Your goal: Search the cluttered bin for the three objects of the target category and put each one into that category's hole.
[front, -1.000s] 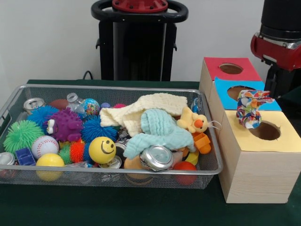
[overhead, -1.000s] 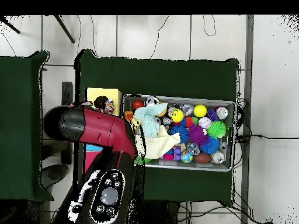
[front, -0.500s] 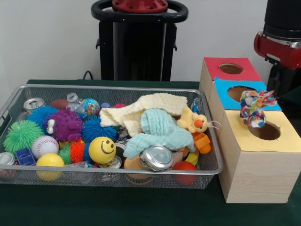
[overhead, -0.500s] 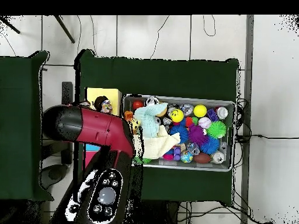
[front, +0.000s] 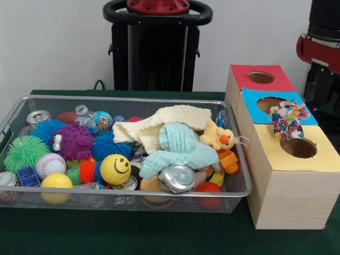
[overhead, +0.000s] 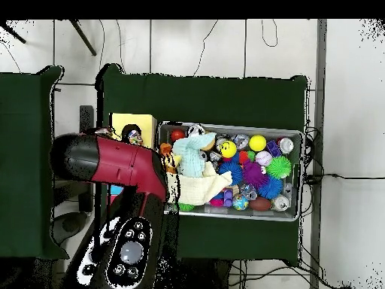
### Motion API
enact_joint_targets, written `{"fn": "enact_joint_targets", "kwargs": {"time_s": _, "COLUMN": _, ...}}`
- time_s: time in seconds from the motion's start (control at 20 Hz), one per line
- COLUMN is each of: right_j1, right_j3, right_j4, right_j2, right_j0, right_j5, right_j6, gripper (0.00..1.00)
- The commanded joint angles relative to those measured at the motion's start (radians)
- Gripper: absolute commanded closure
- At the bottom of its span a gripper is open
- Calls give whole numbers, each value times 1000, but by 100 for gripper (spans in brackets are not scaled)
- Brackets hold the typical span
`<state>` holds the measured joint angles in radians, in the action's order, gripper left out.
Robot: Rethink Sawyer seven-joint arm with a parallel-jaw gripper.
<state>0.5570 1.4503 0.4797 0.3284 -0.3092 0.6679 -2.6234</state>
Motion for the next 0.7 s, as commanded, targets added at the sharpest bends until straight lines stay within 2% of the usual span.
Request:
{"fn": "enact_joint_targets", "kwargs": {"time_s": 0.05, "right_j1": -35, "right_j3": -43, "right_j4": 4, "right_j2": -31, "right_j0": -2, "right_j5": 142, "right_j6": -224, "gripper": 0}}
{"fn": "enact_joint_targets", "kwargs": {"time_s": 0.5, "right_j1": -31, "right_j3": -108, "right_j4": -30, "right_j2": 17, "right_j0": -11, "right_j5": 248, "right_j6": -230, "gripper": 0}}
{"fn": "enact_joint_targets", "kwargs": {"time_s": 0.7, "right_j1": -3, "right_j3": -74, "right_j4": -39, "right_j2": 25, "right_j0": 2, "right_j5": 262, "right_j6": -199, "gripper": 0}}
